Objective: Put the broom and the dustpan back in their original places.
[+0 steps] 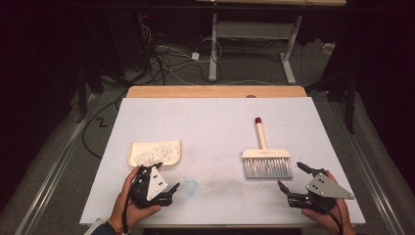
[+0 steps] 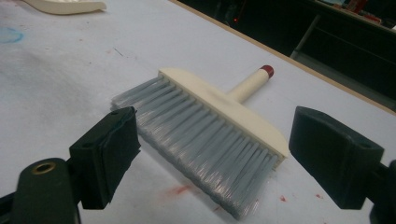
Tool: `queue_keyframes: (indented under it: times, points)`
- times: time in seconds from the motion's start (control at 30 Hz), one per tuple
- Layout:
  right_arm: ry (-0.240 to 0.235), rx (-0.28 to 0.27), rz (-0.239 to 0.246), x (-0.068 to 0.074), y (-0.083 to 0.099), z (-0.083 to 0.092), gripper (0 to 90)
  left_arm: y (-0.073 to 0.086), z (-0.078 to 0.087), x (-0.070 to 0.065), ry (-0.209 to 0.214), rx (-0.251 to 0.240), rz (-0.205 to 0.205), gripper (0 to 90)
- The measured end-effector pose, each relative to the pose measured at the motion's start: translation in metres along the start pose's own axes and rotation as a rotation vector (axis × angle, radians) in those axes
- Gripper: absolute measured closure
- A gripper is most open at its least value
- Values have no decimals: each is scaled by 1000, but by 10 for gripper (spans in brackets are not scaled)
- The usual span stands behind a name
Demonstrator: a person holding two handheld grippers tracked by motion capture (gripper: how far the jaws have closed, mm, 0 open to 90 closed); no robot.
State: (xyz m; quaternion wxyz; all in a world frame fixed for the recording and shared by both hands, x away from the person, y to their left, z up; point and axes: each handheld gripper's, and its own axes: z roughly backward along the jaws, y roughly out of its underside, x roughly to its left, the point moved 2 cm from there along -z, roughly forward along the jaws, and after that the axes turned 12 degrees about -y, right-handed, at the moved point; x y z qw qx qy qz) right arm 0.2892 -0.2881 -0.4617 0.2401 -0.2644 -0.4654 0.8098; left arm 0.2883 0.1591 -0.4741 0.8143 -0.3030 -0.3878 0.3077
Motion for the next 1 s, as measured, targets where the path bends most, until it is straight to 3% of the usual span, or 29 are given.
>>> queue_keyframes:
  times: [1.0]
  points:
    - [-3,10,-2,-3,3,-1,164,-2,-10,-3,7,33,-11,170]
